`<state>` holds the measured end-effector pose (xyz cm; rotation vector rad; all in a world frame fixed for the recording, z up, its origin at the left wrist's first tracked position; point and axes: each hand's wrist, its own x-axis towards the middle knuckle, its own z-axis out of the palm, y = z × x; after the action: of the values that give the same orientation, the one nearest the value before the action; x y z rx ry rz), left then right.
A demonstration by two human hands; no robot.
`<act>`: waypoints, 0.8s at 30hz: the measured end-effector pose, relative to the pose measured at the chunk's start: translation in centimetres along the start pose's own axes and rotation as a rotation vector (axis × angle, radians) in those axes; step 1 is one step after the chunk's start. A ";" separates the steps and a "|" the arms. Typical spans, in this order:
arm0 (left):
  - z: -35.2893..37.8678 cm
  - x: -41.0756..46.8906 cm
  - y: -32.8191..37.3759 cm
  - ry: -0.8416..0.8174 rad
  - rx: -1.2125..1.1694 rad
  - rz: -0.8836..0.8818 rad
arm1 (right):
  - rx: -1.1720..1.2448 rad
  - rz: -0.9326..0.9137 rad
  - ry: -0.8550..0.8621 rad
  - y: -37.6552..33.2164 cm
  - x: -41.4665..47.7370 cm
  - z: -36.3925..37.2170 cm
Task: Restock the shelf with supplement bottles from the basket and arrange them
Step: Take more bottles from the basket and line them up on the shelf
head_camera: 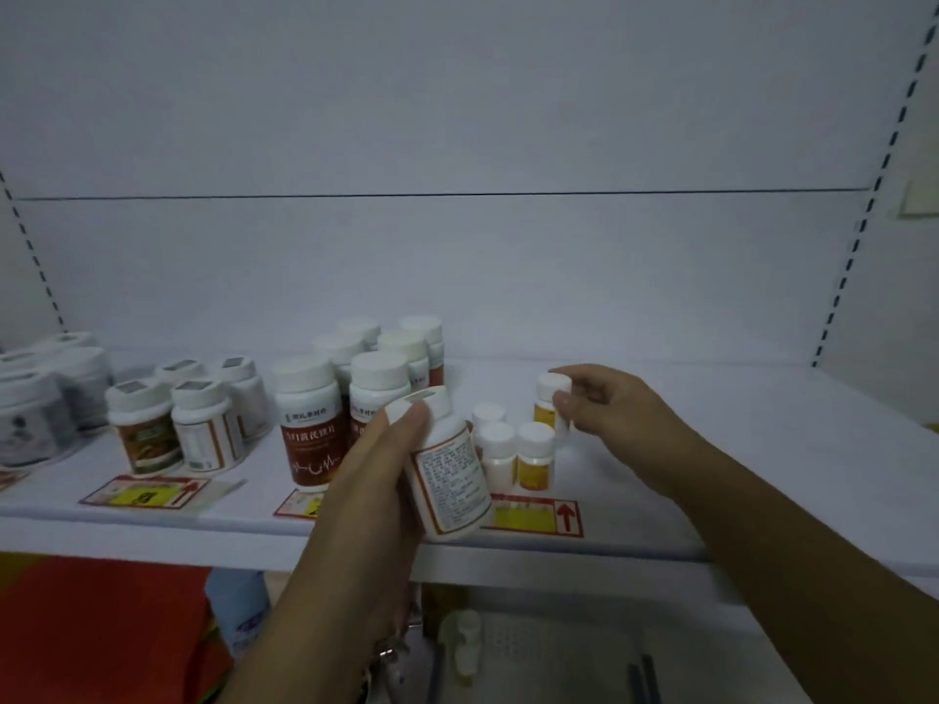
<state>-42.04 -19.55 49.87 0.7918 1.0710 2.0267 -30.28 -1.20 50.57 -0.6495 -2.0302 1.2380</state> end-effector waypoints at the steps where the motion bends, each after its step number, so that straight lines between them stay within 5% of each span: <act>1: -0.2 0.5 0.1 -0.006 0.005 0.012 | -0.035 0.019 -0.046 0.3 0.8 0.1; 9: -1.3 2.4 0.6 -0.078 0.012 0.019 | -0.204 0.040 -0.201 2.6 2.4 0.2; 13: -1.5 1.8 1.6 -0.062 0.199 0.070 | 0.000 0.080 -0.199 2.8 2.1 -0.1; 19: -1.3 -0.6 2.7 0.083 0.325 0.115 | -0.099 -0.228 0.258 -1.0 -0.4 1.3; 24: -0.6 -3.6 4.3 0.135 0.434 0.096 | 0.011 -0.418 -0.346 -7.5 -6.0 6.6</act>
<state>-41.71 -24.44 52.63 0.9463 1.6110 1.9728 -31.87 -12.36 53.42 0.0102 -2.2825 1.1621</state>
